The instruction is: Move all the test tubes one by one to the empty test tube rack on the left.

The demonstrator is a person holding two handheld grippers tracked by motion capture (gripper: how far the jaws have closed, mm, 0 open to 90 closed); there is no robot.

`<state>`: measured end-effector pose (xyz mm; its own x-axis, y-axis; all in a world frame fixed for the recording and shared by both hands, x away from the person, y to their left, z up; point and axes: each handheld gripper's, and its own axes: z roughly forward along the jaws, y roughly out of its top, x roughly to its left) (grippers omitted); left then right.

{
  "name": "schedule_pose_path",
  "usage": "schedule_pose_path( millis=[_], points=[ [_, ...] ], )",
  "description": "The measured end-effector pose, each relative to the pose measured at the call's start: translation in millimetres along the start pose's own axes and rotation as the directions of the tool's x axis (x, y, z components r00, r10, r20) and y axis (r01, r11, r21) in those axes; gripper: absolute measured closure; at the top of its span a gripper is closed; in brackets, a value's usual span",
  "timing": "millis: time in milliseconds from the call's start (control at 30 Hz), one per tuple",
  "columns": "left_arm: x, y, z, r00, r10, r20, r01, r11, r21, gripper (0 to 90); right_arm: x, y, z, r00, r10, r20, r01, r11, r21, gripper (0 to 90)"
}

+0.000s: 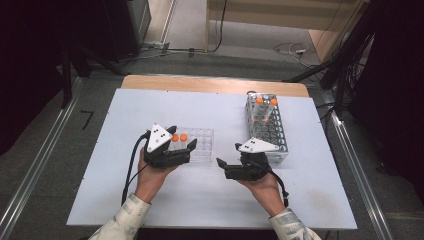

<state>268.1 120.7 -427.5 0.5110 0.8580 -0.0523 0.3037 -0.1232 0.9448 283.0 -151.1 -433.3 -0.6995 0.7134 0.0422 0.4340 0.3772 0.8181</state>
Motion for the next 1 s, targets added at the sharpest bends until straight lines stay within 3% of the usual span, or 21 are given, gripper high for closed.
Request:
schedule_pose_path(
  millis=[267,400,533,700,800,1000],
  points=[
    [-4.5,0.6,-11.3,0.9996,-0.017,0.021,0.017,0.9997,-0.019,19.8,-24.0,7.9,-12.8,0.9973,0.041,0.061,-0.039,0.998,-0.043,18.9],
    [-9.6,-6.2,-14.9,0.9996,-0.012,0.027,0.012,0.9999,-0.001,19.2,-40.9,8.8,-18.4,0.9901,0.103,0.096,-0.096,0.992,-0.076,18.9],
    [-10.7,-9.2,-17.4,0.9994,-0.011,0.032,0.011,0.9999,0.005,19.1,-57.3,10.3,-22.6,0.9816,0.128,0.142,-0.116,0.989,-0.093,19.8],
    [-13.9,-10.1,-20.8,0.9993,-0.011,0.036,0.011,0.9999,0.007,19.1,-84.2,14.0,-21.7,0.9590,0.181,0.218,-0.160,0.981,-0.108,21.2],
    [-15.2,-10.2,-22.6,0.9991,-0.012,0.040,0.012,0.9999,0.004,19.1,-99.7,15.2,-18.5,0.9458,0.201,0.255,-0.168,0.975,-0.145,22.1],
    [-17.5,-11.6,-23.2,0.9991,-0.006,0.042,0.006,0.9999,0.009,19.2,-130.5,21.3,-5.4,0.9187,0.218,0.329,-0.182,0.974,-0.137,29.1]
  ],
)
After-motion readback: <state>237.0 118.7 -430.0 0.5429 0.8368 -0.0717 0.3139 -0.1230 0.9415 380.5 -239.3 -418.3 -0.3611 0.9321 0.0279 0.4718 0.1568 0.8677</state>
